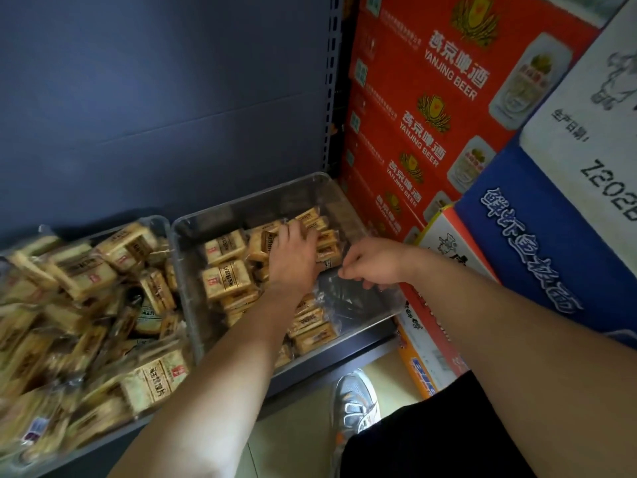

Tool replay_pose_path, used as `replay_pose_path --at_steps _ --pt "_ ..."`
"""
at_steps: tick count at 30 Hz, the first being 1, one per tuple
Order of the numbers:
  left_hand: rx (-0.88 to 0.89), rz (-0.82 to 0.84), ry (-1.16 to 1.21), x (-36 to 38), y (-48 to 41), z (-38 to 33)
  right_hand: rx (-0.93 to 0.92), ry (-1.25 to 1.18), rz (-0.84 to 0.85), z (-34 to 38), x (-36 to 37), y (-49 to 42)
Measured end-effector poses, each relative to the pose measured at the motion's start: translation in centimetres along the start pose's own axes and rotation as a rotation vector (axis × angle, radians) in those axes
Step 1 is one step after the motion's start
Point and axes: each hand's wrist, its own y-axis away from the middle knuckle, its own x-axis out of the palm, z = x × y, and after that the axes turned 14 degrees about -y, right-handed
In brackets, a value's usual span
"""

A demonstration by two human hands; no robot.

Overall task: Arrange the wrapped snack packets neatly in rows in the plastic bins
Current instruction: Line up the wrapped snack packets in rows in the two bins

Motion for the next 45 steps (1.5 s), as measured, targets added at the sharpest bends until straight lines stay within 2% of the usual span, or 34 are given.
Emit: replay_pose_path --at_steps 3,6,14,17,21,26,29,35,38,42,45 --pt "0.071 0.091 0.083 -0.8 -1.0 1.0 0.007 -0.033 -0.007 -0.1 -0.3 0.1" --pt "0.073 0.115 0.130 -1.3 -1.5 1.2 0.004 -0.040 -0.002 -0.1 -0.3 0.1" --pt "0.034 0.083 0.011 -1.6 -1.0 0.7 0.005 -0.062 0.013 -0.1 -0.4 0.0" --pt "0.043 0.155 0.144 -3.7 -0.6 1.9 -0.013 -0.027 0.013 0.7 -0.3 0.2" --pt "0.022 0.200 0.288 -8.3 2.7 6.5 -0.130 0.030 0.006 3.6 0.7 1.1" --pt "-0.058 0.284 0.201 -13.6 10.8 15.6 -0.364 0.064 -0.021 8.7 4.5 2.8" --pt "-0.160 0.332 0.226 -14.9 16.3 21.2 -0.472 0.078 0.008 12.0 8.0 3.2" --pt "-0.372 0.391 0.281 -13.4 23.8 28.2 -0.610 0.252 0.099 17.7 15.2 1.0" --pt "-0.424 0.341 0.341 -13.1 24.6 29.7 -0.608 0.330 0.118 19.0 17.6 -0.6" --pt "-0.439 0.247 0.374 -12.2 24.8 31.0 -0.647 0.558 0.048 19.8 19.8 -2.9" --pt "-0.451 0.256 0.443 -11.7 24.8 31.7 -0.666 0.735 -0.003 20.5 20.9 -4.8"
